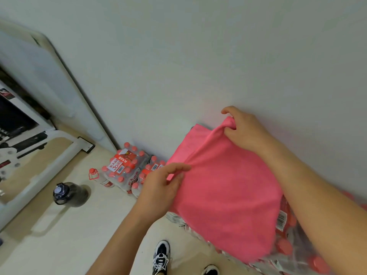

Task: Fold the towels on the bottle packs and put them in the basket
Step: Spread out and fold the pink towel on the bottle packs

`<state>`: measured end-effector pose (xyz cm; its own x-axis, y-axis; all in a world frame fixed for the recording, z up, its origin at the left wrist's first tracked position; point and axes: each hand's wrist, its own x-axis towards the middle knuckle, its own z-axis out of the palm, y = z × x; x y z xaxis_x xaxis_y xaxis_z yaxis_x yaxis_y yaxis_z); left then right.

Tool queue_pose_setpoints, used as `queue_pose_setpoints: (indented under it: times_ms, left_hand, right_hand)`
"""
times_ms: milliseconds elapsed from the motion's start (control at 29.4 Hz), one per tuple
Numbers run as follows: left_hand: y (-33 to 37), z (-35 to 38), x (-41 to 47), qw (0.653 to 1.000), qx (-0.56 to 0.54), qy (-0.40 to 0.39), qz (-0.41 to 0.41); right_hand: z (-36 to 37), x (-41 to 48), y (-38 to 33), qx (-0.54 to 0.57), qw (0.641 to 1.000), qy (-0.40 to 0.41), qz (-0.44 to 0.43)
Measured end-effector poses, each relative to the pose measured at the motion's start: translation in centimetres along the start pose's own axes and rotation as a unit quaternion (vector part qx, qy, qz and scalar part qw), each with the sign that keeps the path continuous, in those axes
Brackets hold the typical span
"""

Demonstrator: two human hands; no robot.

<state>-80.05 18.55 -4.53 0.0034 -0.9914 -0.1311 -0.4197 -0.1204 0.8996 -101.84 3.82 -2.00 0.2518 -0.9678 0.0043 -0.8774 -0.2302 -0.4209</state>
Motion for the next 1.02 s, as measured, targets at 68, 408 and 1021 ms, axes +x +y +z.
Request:
queue_pose_setpoints:
  times_ms: [68, 408, 1021]
  left_hand:
    - [-1.6, -0.9, 1.0, 0.999, 0.04, 0.011, -0.004]
    - [-6.1, -1.3, 2.7, 0.987, 0.159, 0.036, -0.001]
    - [-3.6, 0.2, 9.5, 0.982, 0.184, -0.013, -0.05]
  right_hand:
    - [1.3, 1.2, -1.1, -0.023, 1.0, -0.011, -0.008]
    - [7.5, 4.7, -2.1, -0.061, 0.998, -0.002, -0.016]
    - [3.7, -9.0, 6.7, -0.022, 0.912, 0.141, 0.385]
